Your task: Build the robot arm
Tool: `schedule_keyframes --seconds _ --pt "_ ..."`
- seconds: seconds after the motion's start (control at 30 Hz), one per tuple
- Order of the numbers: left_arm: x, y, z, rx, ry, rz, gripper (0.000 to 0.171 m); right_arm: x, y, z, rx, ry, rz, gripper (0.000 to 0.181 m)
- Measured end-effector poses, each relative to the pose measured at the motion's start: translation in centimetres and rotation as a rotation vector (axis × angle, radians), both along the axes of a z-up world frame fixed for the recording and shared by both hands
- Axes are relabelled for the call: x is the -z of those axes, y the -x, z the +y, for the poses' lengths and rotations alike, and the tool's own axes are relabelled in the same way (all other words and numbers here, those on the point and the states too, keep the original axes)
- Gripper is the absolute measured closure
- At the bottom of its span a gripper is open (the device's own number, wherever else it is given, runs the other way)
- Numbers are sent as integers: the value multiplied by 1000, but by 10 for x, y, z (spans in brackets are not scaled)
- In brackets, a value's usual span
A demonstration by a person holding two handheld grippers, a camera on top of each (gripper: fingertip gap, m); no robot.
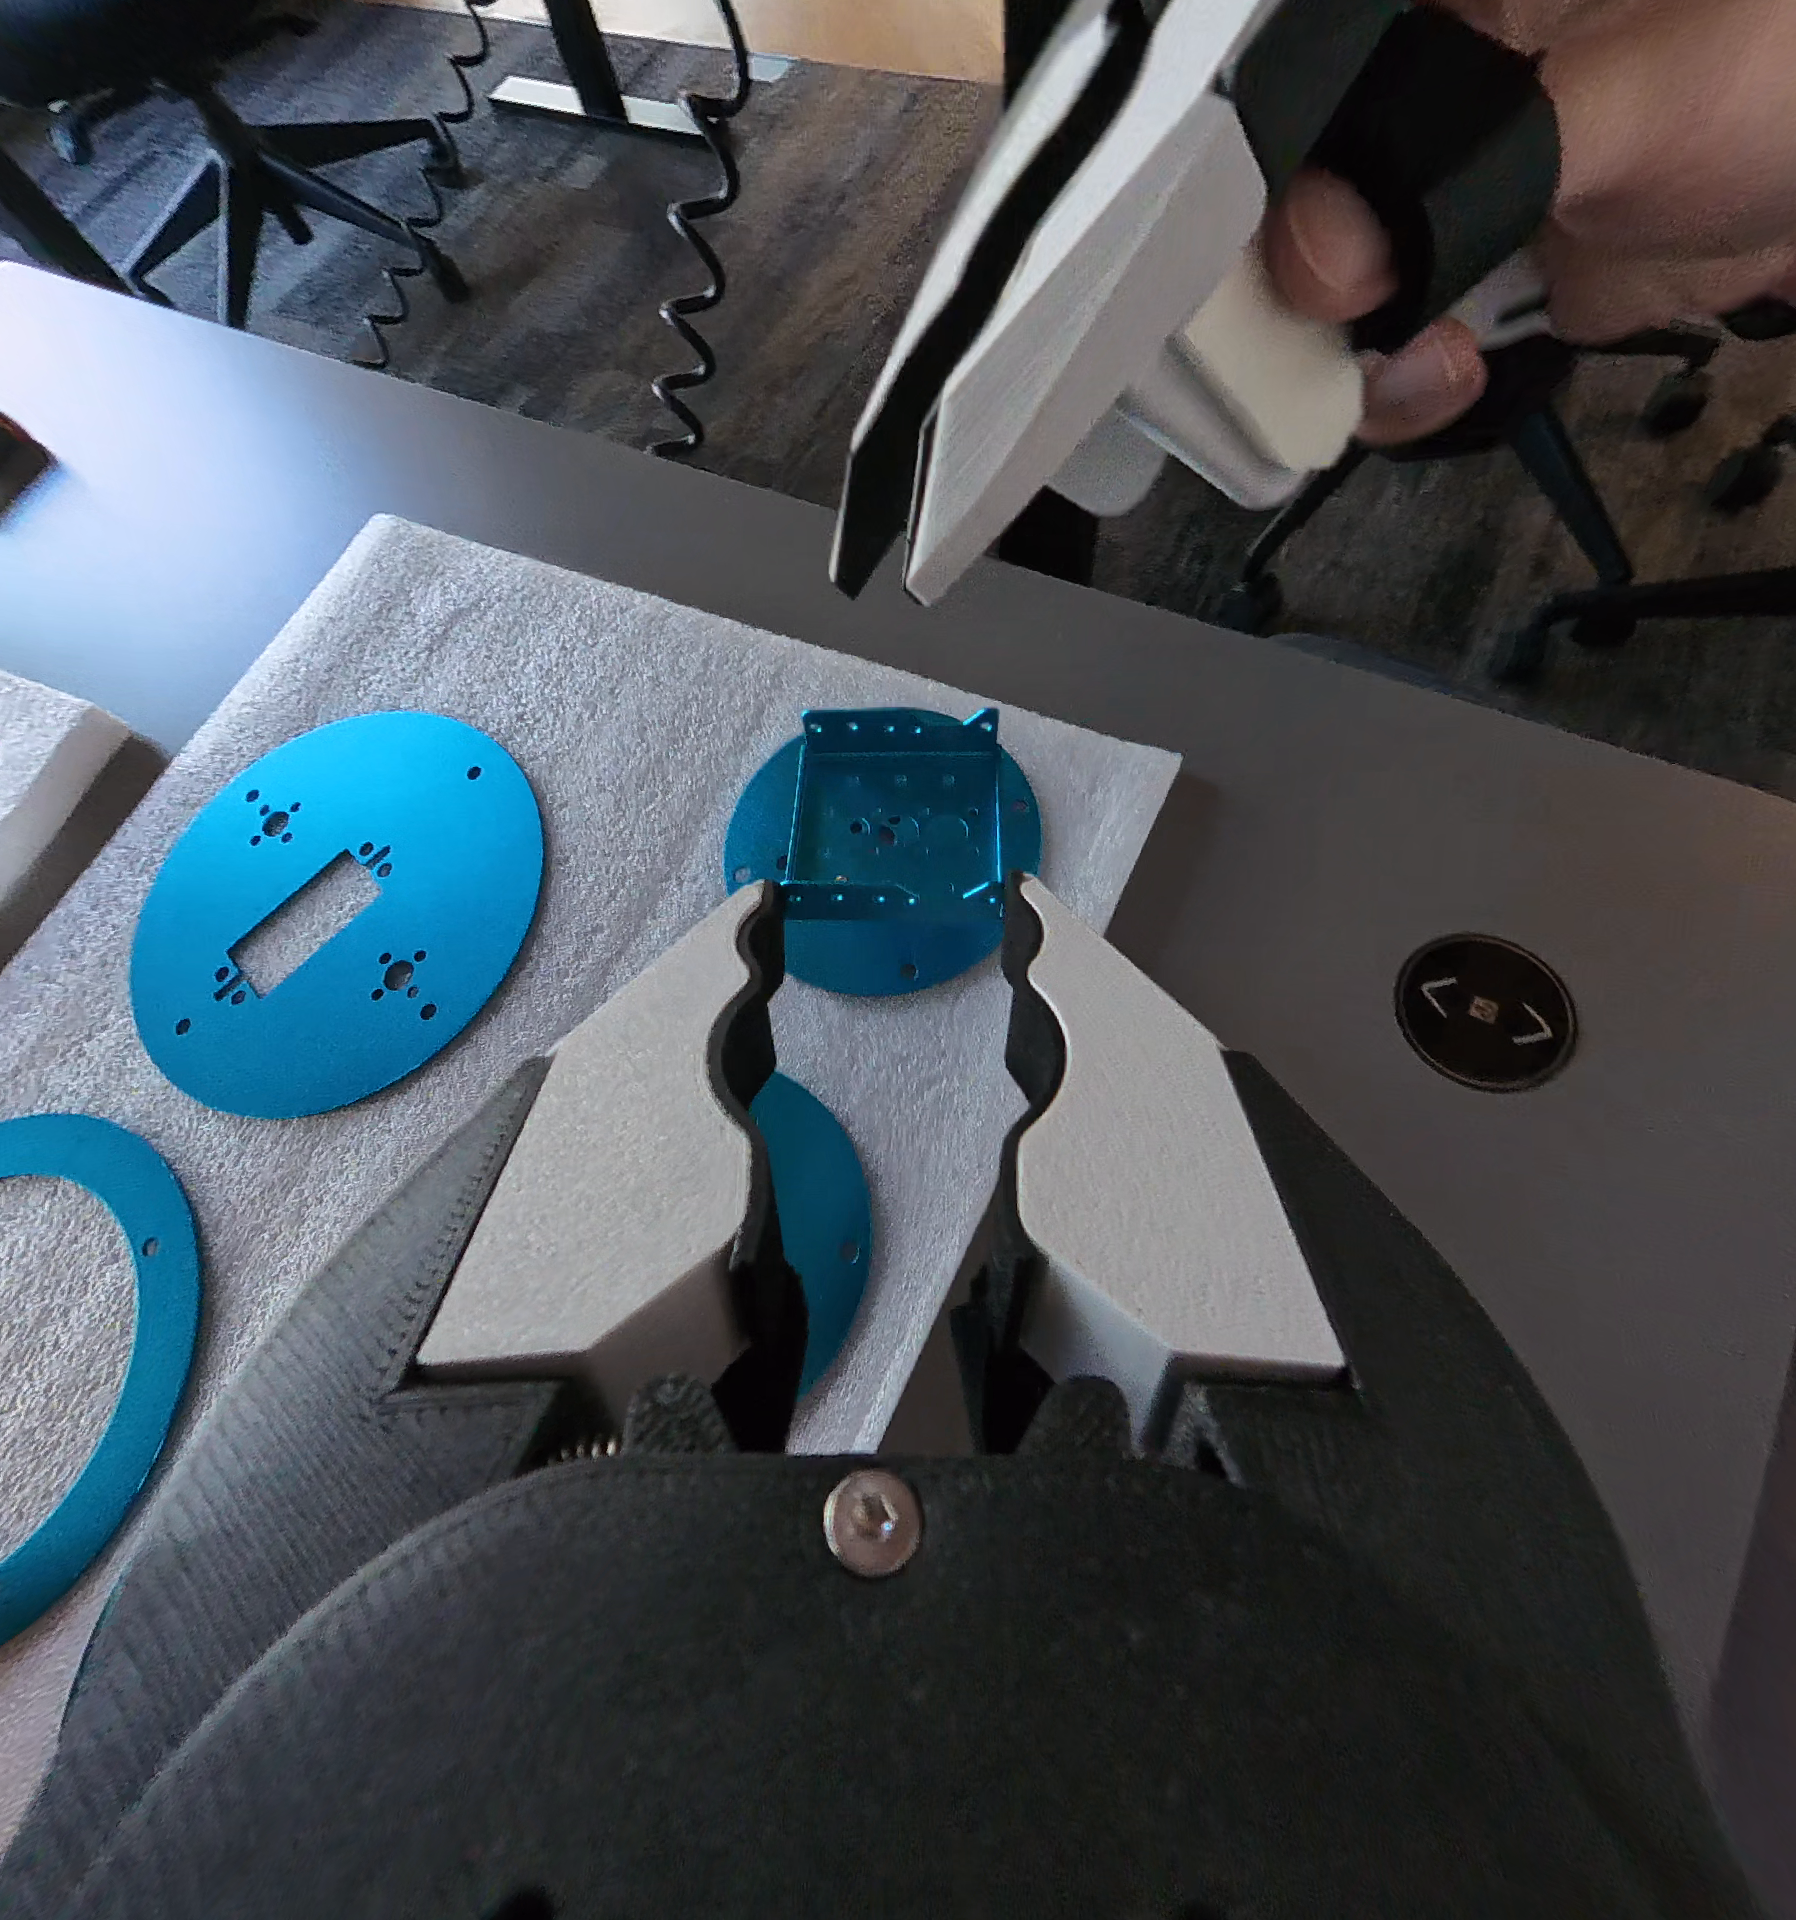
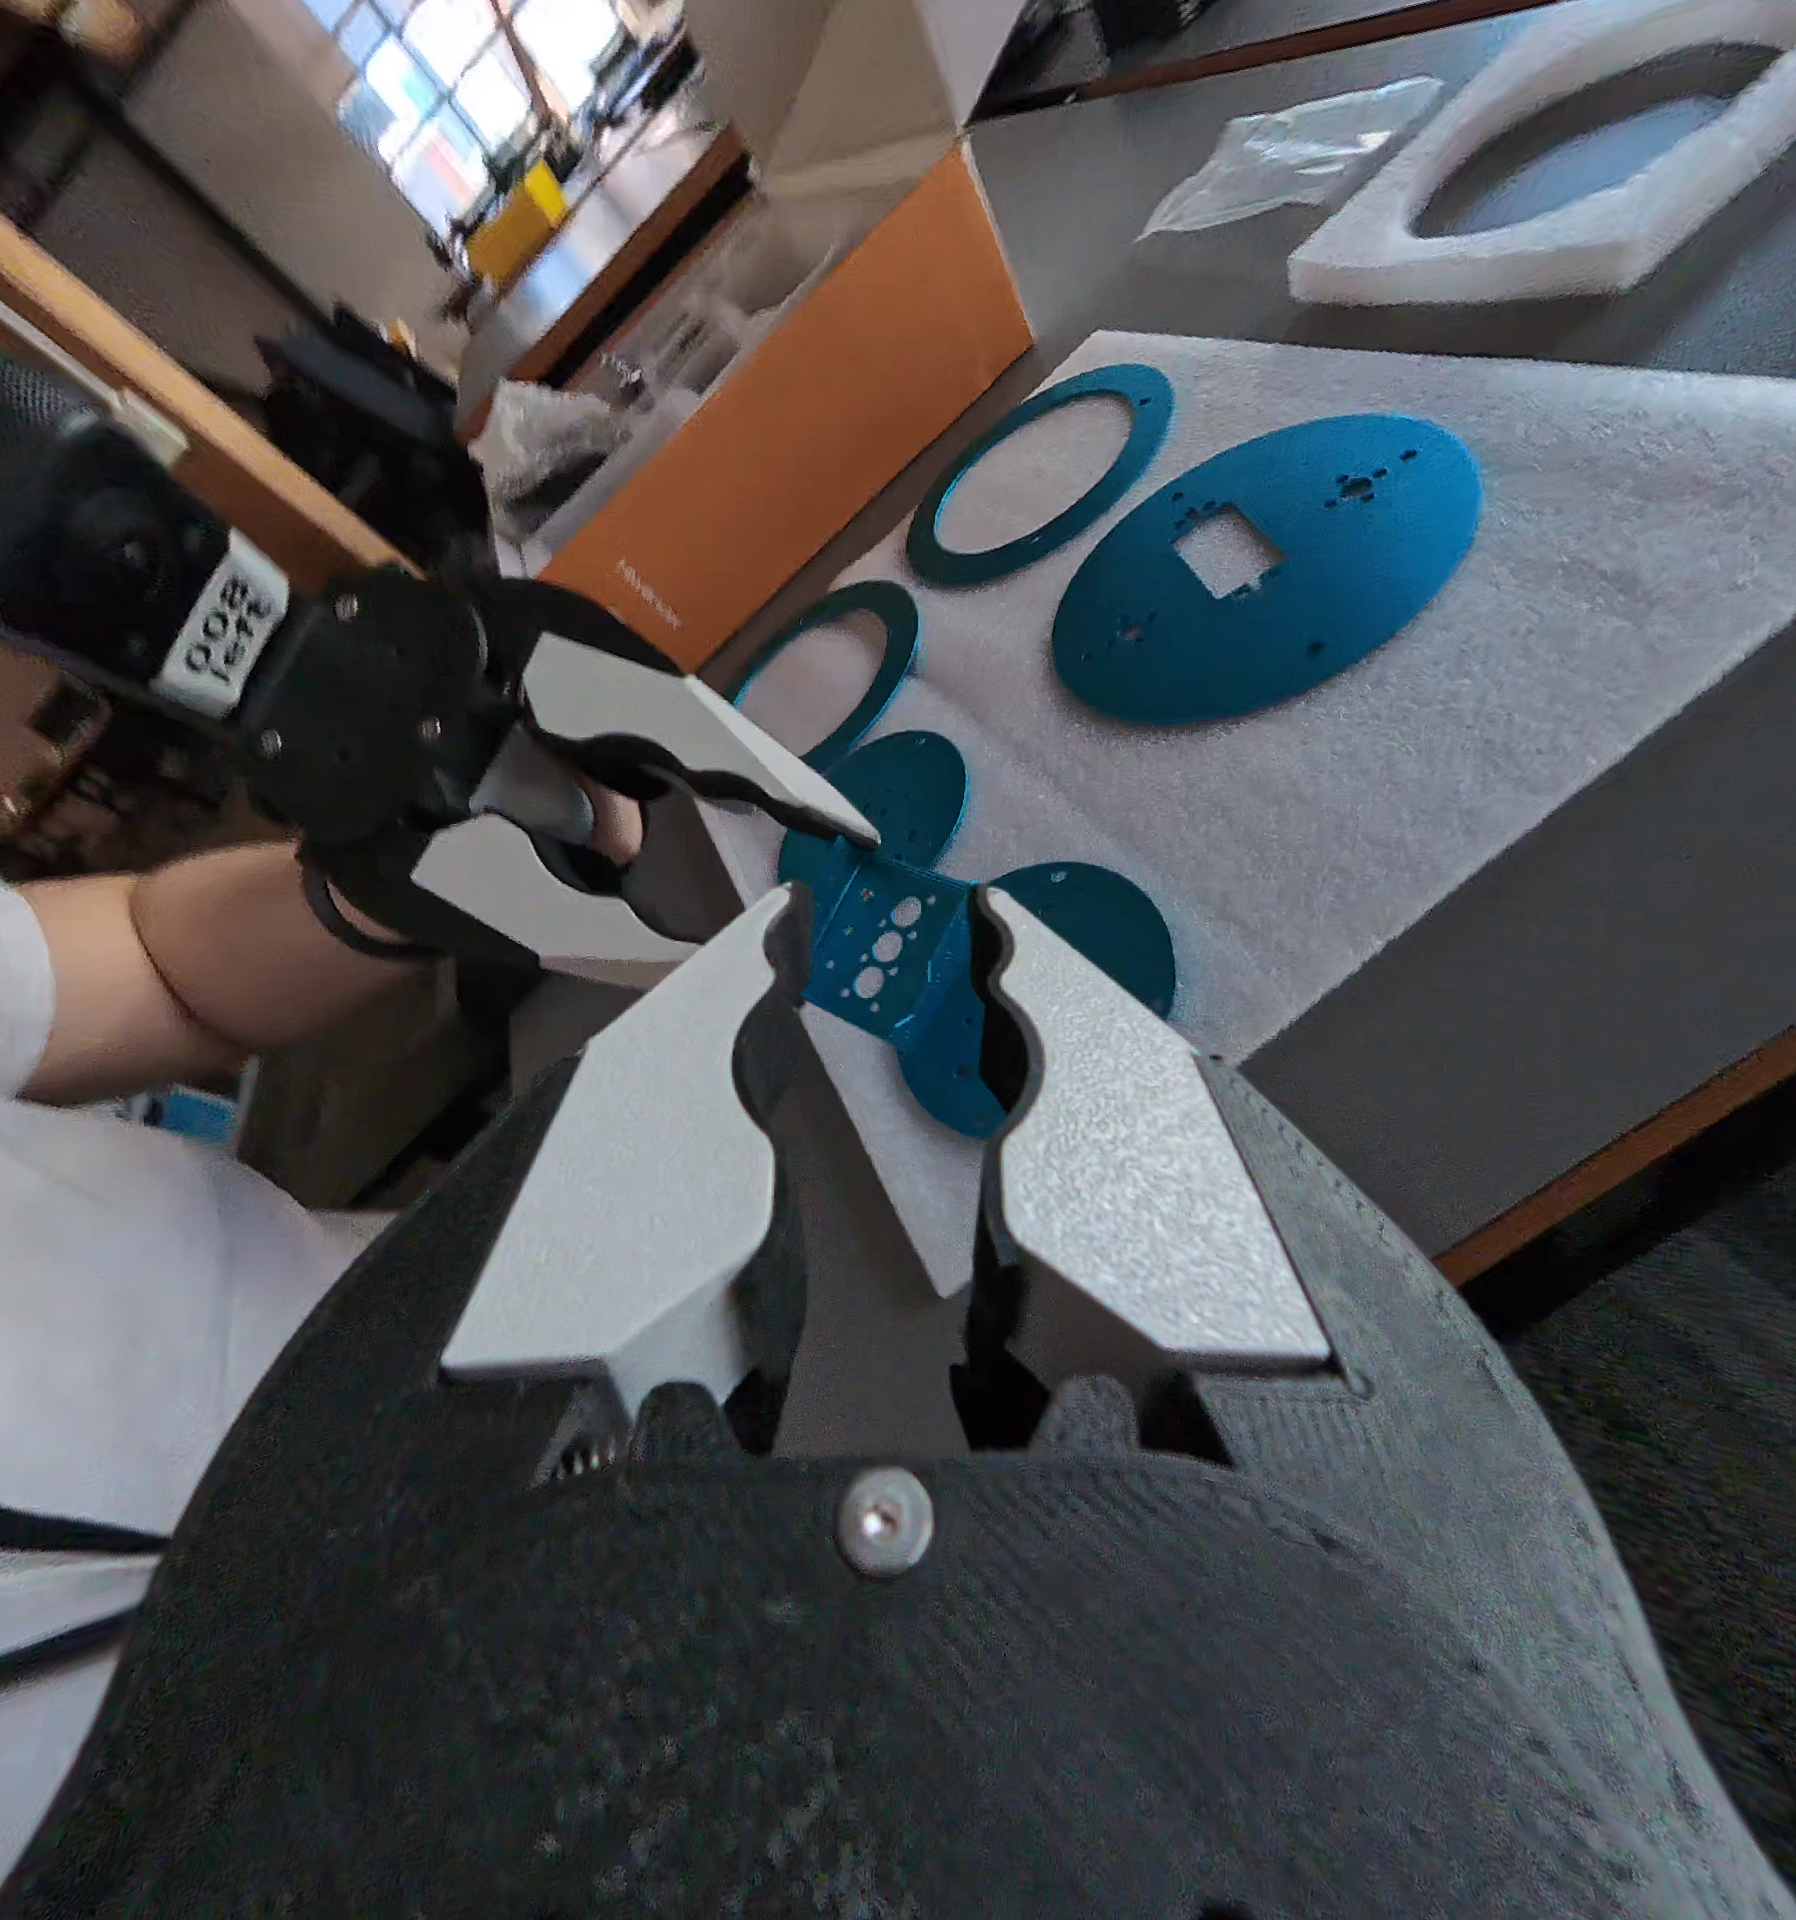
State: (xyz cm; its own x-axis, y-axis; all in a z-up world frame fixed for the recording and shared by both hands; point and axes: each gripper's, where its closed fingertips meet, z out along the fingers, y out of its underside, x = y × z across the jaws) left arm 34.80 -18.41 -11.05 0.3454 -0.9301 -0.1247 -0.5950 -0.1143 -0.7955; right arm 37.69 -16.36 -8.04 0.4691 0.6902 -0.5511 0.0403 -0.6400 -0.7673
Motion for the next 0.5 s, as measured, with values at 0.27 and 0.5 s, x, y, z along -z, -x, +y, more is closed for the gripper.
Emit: schedule_keyframes --seconds 0.27,0.5 --pt "-4 -16 5 -59 -26 -55 130 19 -6 5 199 30 -43 165" --pt "-3 -19 9 -64 -38 -59 131 35 -12 7 228 49 -116 175"
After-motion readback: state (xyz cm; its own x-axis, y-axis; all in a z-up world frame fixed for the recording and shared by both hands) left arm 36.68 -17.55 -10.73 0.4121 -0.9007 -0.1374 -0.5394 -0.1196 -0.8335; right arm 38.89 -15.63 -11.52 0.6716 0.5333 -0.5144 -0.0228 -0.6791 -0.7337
